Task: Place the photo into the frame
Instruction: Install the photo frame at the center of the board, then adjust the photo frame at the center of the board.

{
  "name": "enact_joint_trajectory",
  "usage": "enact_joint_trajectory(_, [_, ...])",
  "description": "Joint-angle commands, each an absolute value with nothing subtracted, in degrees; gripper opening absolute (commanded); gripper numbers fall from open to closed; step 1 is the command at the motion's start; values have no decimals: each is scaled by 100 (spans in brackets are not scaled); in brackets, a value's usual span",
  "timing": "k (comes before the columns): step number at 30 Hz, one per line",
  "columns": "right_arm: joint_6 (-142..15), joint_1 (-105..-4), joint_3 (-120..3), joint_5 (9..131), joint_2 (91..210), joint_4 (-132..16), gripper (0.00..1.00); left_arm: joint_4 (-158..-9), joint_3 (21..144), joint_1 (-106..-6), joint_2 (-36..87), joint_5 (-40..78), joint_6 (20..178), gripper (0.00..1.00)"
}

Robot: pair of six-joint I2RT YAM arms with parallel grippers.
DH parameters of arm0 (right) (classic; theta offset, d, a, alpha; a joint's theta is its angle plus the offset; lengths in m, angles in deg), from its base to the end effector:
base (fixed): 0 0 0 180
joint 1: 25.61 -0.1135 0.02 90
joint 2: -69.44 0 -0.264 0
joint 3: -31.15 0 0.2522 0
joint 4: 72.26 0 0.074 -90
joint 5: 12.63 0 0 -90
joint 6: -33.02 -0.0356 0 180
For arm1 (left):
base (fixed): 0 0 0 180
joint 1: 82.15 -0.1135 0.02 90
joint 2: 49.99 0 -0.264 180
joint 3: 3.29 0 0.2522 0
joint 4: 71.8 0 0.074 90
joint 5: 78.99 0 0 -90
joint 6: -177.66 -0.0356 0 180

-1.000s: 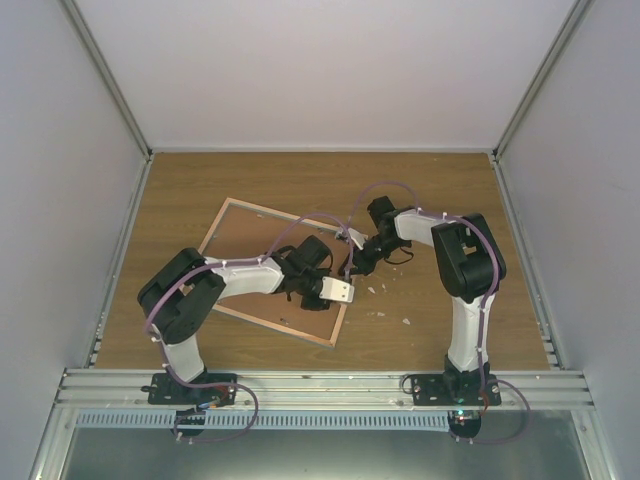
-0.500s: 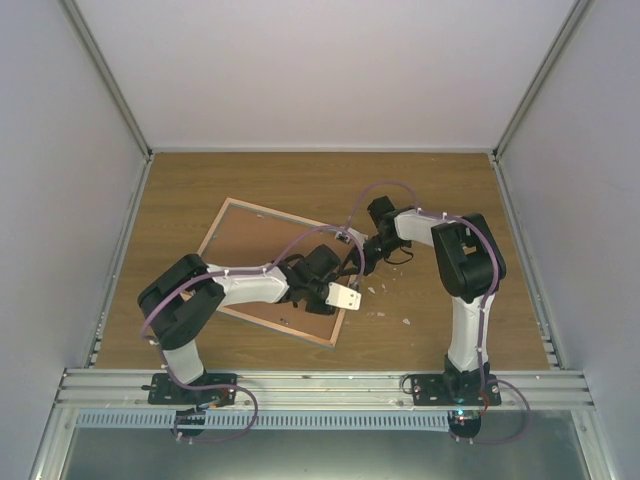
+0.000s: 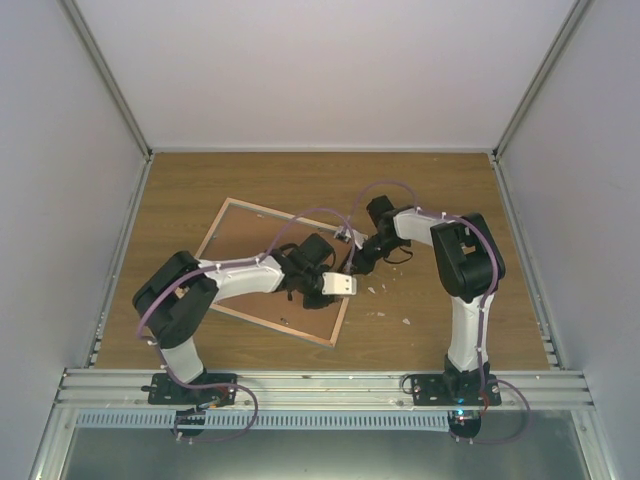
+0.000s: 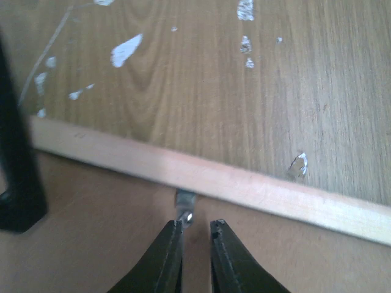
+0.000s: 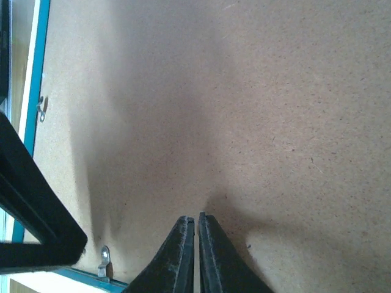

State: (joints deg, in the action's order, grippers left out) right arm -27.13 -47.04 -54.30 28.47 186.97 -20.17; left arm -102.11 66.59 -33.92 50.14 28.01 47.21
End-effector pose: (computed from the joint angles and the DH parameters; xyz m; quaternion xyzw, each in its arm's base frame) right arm 0.3305 0.1586 0.1168 -0.4124 0.8105 0.4088 0.0765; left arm 0.2170 -0.2586 0.1522 0.6954 0.6579 -0.1597 0.2410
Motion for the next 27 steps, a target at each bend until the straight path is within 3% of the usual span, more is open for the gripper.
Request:
enact_joint_trajectory(1, [-2763,-4722,-5710,3390,18740,-2004,11,-10851,7108,-3964,4680,3685,4818,18])
enact_joint_trajectory(6, [-3032,-4628,-6162,3100,18387,-2114,24,-10789,7242,-4626,4747,3628,4770,20])
enact_joint_trajectory(9, [-3100,-4573,-6454,3518,18490,-2219,34,-10691,7602,-4951,5025,3444,4807,21])
enact_joint_trajectory(15, [-3154,-4365,-6913,4365,18951,-2566,36,-10634,8602,-5288,5852,3205,5043,21])
enact_joint_trajectory(19, [-3265,-4278,-7493,4335,19410,-2527,43,-10669,9087,-5387,6370,3128,5375,21])
enact_joint_trajectory(27, [-3196,-4339,-7807,3921,19982,-2390,45,-10696,9349,-5714,6682,3228,5906,31])
